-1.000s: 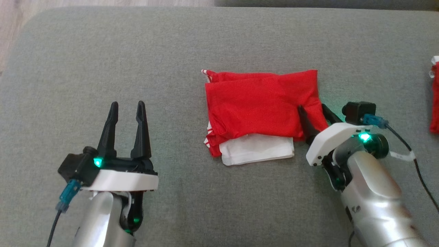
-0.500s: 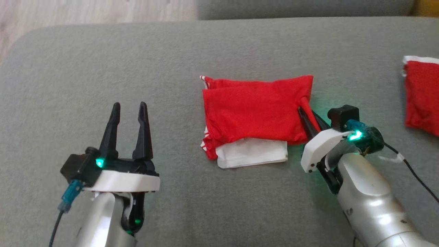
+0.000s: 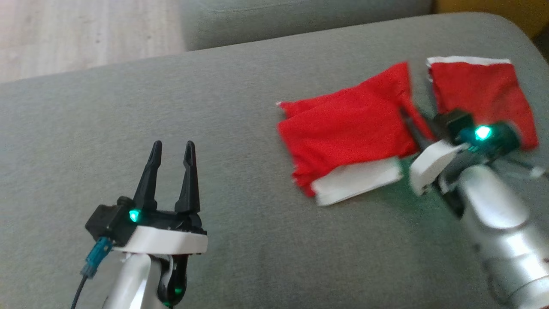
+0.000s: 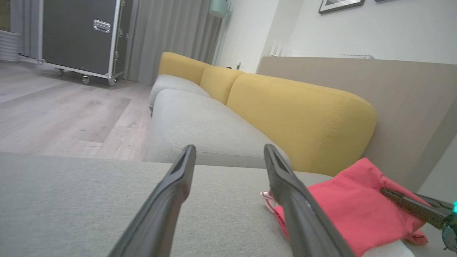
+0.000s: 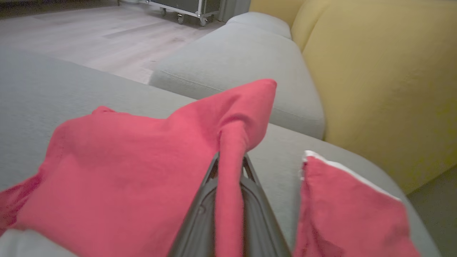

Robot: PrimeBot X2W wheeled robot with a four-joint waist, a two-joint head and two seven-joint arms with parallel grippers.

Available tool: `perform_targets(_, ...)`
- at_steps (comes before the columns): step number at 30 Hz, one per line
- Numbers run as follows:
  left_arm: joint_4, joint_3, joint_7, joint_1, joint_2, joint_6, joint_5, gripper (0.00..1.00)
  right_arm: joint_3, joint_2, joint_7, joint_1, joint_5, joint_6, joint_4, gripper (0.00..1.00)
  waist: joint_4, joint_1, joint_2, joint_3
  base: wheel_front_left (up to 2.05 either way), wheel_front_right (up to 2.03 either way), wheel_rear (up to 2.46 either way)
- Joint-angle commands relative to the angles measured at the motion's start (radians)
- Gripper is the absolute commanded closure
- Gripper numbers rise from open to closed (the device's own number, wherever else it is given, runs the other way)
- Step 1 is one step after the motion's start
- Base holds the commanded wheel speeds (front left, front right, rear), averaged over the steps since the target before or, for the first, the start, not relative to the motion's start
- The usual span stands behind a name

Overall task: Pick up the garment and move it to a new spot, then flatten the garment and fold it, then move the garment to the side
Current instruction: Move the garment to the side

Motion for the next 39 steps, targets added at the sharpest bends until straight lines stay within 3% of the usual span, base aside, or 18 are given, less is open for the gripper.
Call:
perform_targets(1,-0.04,0.025,-0.005,-0.035,0.007,0.002,0.008,0.0,0.007,-0.042,0.01,-0.067,-0.011,-0.001,-0.056,1.0,-0.038,0.0001,-0.0001,0.019,0.0,0.0,0.0)
perform_targets(7,-0.057,0.009,-0.005,-0.088,0.012,0.002,0.013,0.0,-0.05,-0.173,0.061,-0.14,-0.029,-0.001,-0.117,1.0,-0.078,0.0001,-0.0001,0.106,0.0,0.0,0.0)
perform_targets(15,-0.04,-0.035,-0.005,-0.177,0.015,0.002,0.015,0.0,-0.185,-0.296,0.11,-0.199,-0.071,-0.001,-0.092,1.0,-0.068,0.0001,-0.0001,0.218,0.0,0.0,0.0)
perform_targets(26,-0.026,-0.046,-0.005,-0.243,0.023,0.002,0.009,0.0,-0.34,-0.355,0.138,-0.218,-0.167,-0.001,0.0,1.0,-0.03,0.0001,-0.0001,0.303,0.0,0.0,0.0)
perform_targets(33,-0.02,-0.045,-0.005,-0.264,0.028,0.002,0.009,0.0,-0.42,-0.327,0.152,-0.215,-0.185,-0.001,0.05,1.0,-0.025,0.0001,-0.0001,0.328,0.0,0.0,0.0)
perform_targets(35,-0.015,-0.044,-0.005,-0.268,0.03,0.002,0.008,0.0,-0.438,-0.311,0.143,-0.22,-0.181,-0.001,0.049,0.0,-0.028,0.0001,-0.0001,0.326,0.0,0.0,0.0)
perform_targets(39,-0.006,-0.041,-0.005,-0.267,0.031,0.002,0.009,0.0,-0.457,-0.285,0.129,-0.227,-0.192,-0.001,0.038,0.0,-0.037,0.0001,-0.0001,0.301,0.0,0.0,0.0)
